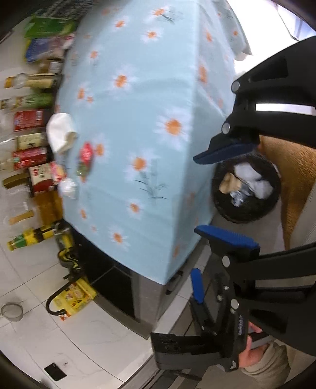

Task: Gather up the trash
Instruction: 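Raise both empty tools back over the table toward the remaining trash, then close the right tool on the white paper napkin while the left tool nears the snack wrapper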

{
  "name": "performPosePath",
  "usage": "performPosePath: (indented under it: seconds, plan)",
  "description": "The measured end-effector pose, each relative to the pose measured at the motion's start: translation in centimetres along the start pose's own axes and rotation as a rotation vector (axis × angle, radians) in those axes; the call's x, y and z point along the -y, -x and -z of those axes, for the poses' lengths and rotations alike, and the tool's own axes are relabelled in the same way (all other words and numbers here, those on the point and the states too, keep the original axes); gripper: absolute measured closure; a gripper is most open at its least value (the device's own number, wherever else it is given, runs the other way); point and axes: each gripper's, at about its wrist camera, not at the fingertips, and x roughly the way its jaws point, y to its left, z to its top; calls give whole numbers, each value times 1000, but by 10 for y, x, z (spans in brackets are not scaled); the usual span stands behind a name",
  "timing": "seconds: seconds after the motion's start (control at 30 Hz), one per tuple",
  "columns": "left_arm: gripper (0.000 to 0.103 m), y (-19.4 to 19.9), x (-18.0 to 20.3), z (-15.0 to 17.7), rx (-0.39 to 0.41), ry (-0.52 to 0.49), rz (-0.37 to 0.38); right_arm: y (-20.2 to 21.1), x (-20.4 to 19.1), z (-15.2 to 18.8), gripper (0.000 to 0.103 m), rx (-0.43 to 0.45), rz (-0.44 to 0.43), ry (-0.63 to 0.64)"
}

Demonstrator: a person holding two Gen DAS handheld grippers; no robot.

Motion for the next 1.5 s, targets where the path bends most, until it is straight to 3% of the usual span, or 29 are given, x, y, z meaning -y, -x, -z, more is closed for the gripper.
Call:
performPosePath:
  seconds: [0.13,0.23,0.5,0.6,0.73,0.9,1.2,1.5]
  plan:
    - [36,4,12,-15,26,-9,-6,7,7,-25,43,49,11,39]
    - [30,7,19,-29,54,-2,-21,10,16,-47,37,81,12,70]
    - [27,2,30,-75,122,51,-112,1,63,-109,35,102,-2,140]
    - [23,-3,31,-88,140,93,-134,-9,86,-134,12,97,-18,155]
    - [14,-17,36,-109,152,139,-190,-23,113,-161,5,91,-30,171]
    - [6,-31,49,-133,177,175,-250,-46,140,-194,5,65,-44,223]
    - [7,-55,71,-164,196,222,-335,-89,159,-236,5,-3,-89,324]
    - [7,-69,75,-165,180,283,-365,-135,156,-253,5,-87,-78,420]
